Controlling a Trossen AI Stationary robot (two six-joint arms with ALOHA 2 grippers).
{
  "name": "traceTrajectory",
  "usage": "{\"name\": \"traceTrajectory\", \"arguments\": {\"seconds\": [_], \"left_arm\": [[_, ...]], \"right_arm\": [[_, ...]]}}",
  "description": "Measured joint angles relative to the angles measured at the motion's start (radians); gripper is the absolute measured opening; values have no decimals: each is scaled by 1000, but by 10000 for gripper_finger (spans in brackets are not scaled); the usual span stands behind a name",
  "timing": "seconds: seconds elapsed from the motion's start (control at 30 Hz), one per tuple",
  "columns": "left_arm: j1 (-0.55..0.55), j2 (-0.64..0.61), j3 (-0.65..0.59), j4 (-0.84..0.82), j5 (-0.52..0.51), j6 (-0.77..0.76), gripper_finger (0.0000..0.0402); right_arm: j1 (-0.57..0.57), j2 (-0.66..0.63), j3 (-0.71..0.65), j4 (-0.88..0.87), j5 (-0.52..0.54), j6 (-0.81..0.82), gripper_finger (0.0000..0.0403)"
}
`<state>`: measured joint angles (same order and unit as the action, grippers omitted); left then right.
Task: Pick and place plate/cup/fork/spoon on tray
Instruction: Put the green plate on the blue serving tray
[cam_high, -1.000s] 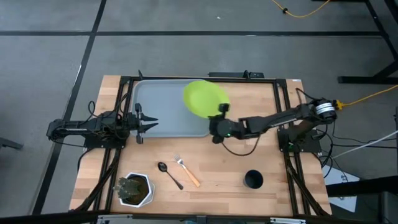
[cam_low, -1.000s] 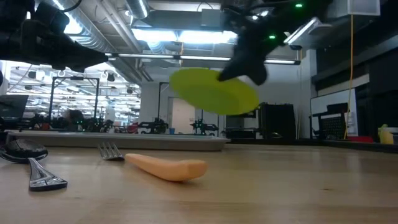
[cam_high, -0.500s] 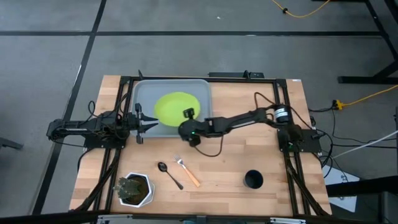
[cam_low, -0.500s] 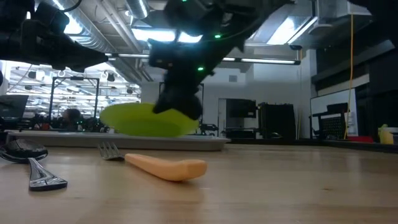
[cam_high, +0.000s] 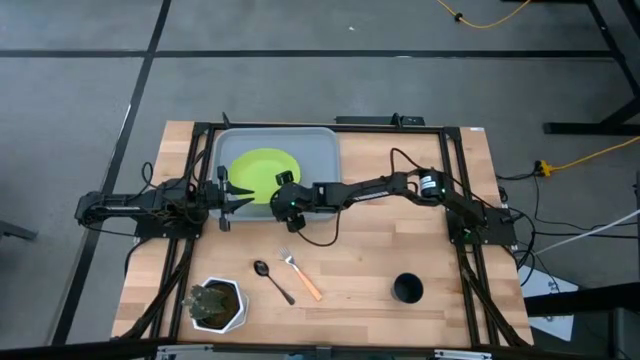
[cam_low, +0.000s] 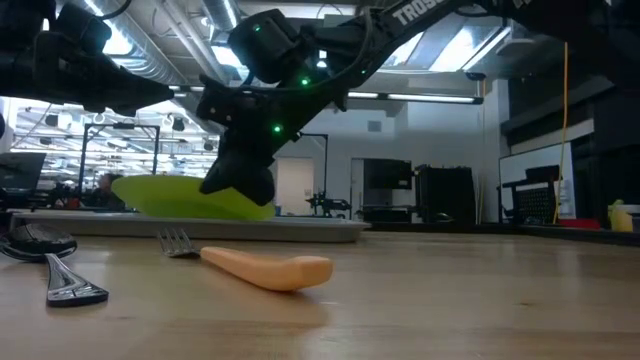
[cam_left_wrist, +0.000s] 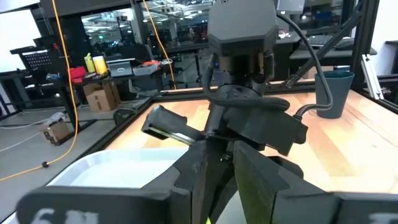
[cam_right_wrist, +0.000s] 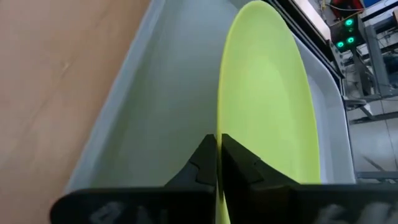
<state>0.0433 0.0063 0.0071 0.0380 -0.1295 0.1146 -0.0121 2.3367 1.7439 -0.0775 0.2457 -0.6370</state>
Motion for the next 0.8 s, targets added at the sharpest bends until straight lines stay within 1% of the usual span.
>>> {"name": "traceTrajectory", "arguments": {"seconds": [0.17,0.33,0.47,0.6,0.8], "left_arm": [[0,0,0,0,0,0,77],[0,0,0,0,0,0,77],[0,0,0,0,0,0,76],[0,0,0,0,0,0,76],[0,0,0,0,0,0,76]], "right_arm": [[-10,1,0,3,-6,4,14],[-36,1,-1,-10,-57,32,28],[-52,1,-1,-11,-60,40,33],[-66,1,-2,-22,-63,84,34],[-79,1,-2,-25,-153,88,36]]}}
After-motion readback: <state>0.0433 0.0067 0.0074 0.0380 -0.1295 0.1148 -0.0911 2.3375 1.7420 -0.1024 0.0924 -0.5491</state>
